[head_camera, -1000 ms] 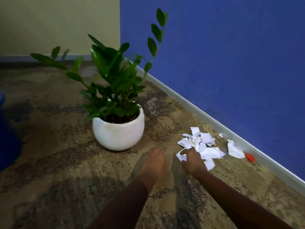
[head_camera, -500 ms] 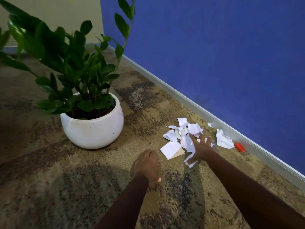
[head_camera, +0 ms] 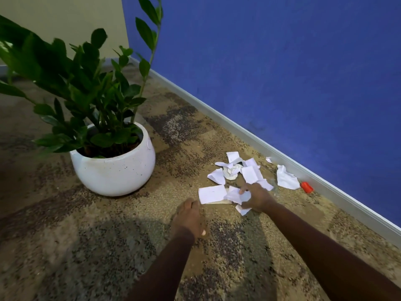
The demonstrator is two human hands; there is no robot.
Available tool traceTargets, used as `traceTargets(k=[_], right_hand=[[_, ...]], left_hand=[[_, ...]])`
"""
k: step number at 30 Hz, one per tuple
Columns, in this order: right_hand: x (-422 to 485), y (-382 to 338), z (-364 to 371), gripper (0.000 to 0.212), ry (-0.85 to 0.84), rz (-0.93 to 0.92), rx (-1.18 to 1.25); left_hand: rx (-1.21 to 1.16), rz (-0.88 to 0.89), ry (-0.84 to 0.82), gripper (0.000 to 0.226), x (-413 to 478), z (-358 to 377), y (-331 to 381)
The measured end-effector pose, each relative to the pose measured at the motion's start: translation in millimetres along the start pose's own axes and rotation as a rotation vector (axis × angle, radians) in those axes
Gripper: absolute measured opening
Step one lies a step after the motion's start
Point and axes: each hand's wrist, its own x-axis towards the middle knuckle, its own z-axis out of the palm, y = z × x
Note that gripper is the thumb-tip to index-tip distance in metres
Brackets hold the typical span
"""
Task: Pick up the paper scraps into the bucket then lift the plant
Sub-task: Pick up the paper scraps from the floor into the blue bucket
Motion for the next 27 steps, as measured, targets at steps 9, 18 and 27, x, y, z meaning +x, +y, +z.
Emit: traceTargets(k=[9, 18, 27], right_hand=[[-51.3, -26.3, 16.5, 0.032, -0.019, 0.078, 0.485], [-71.7, -81.5, 31.1, 0.037, -0.211, -0.256, 0.542], [-14.2, -68.7, 14.7, 0.050, 0.221, 0.061, 0.073]], left_hand=[[-0.711, -0.080, 0.109, 0.042, -16.6, 4.5, 25.8], [-1.527, -0.323, -0.095, 0.022, -21.9, -13.8, 32.4], [-1.202, -0.386, 0.340, 0.045, -12.9, -16.0, -15.1]])
